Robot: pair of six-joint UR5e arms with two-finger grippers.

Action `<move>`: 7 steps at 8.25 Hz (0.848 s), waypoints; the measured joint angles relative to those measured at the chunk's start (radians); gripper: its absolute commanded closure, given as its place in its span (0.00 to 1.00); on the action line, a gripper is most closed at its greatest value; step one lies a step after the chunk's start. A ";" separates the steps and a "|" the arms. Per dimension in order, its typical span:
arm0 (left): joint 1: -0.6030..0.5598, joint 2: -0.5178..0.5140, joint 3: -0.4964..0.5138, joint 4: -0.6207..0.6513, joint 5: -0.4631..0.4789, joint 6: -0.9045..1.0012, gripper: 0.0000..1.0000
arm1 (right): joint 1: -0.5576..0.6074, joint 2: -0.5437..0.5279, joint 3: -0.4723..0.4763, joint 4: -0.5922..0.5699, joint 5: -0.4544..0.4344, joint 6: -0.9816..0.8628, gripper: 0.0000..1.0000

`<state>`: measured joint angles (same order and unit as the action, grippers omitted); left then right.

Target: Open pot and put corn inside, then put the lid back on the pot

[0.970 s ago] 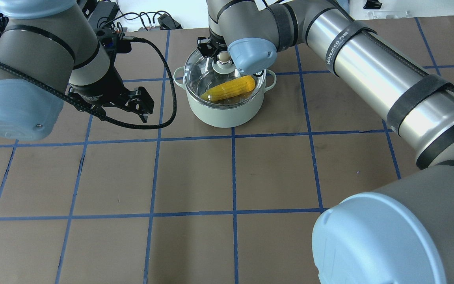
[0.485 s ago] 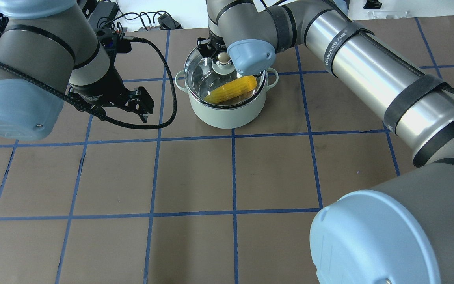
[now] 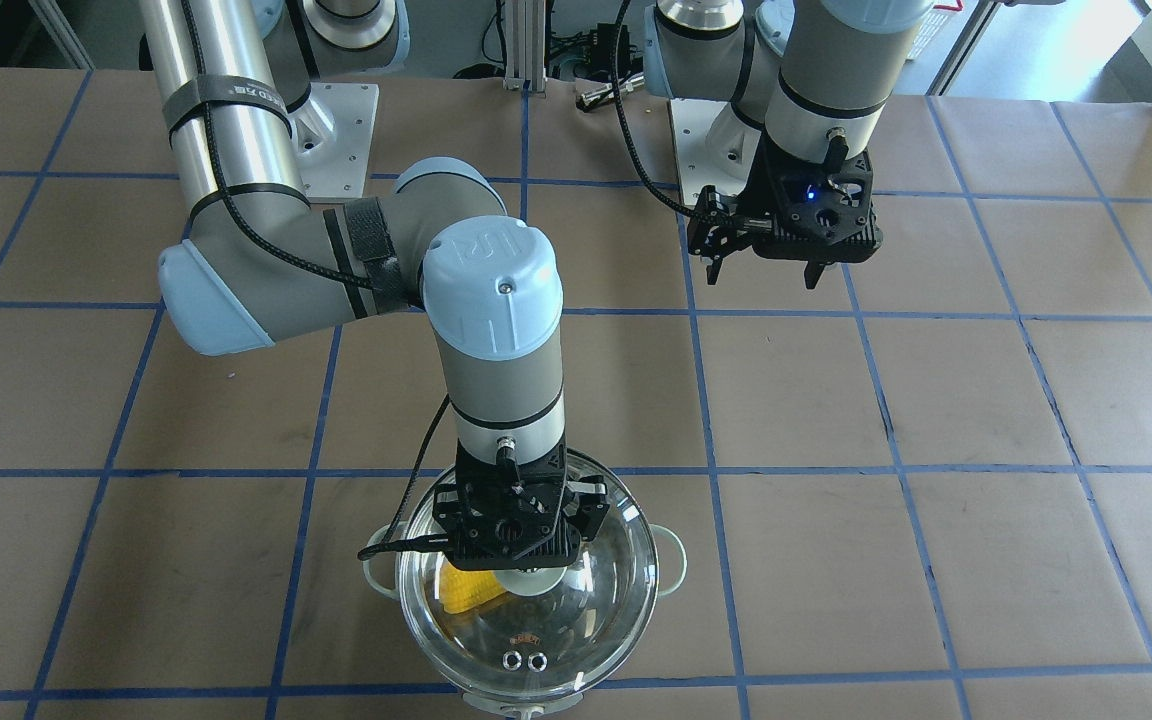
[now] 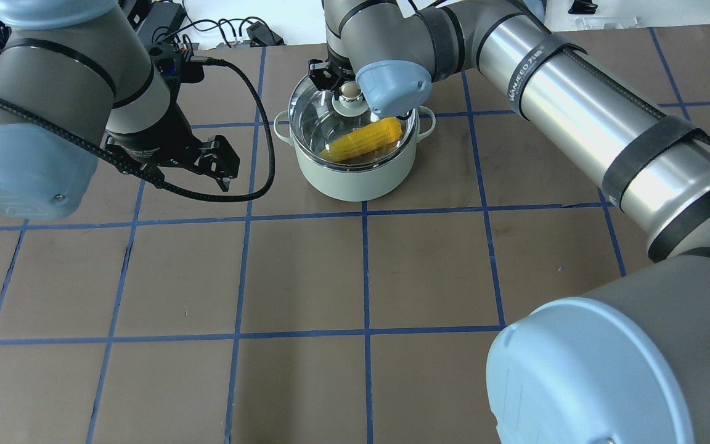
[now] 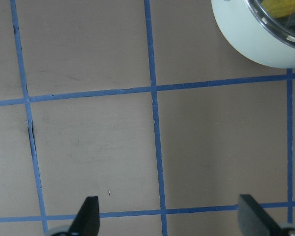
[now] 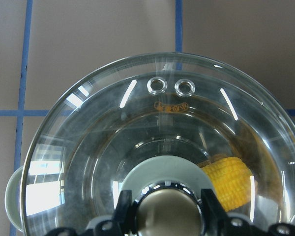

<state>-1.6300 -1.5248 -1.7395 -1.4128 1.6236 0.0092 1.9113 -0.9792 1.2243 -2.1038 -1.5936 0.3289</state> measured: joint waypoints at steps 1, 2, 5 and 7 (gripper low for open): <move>0.000 0.000 0.000 0.000 0.000 0.000 0.00 | 0.000 -0.007 0.000 0.010 -0.001 -0.002 0.52; 0.001 0.000 0.000 0.000 0.001 0.000 0.00 | 0.000 -0.014 0.000 0.031 -0.003 -0.003 0.52; 0.003 0.000 -0.001 -0.001 0.001 0.001 0.00 | 0.000 -0.023 0.000 0.057 -0.011 -0.005 0.52; 0.004 0.000 -0.001 -0.002 0.002 0.002 0.00 | 0.000 -0.019 0.000 0.058 -0.004 -0.001 0.52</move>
<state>-1.6261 -1.5248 -1.7404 -1.4144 1.6254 0.0107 1.9113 -0.9983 1.2241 -2.0462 -1.5978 0.3276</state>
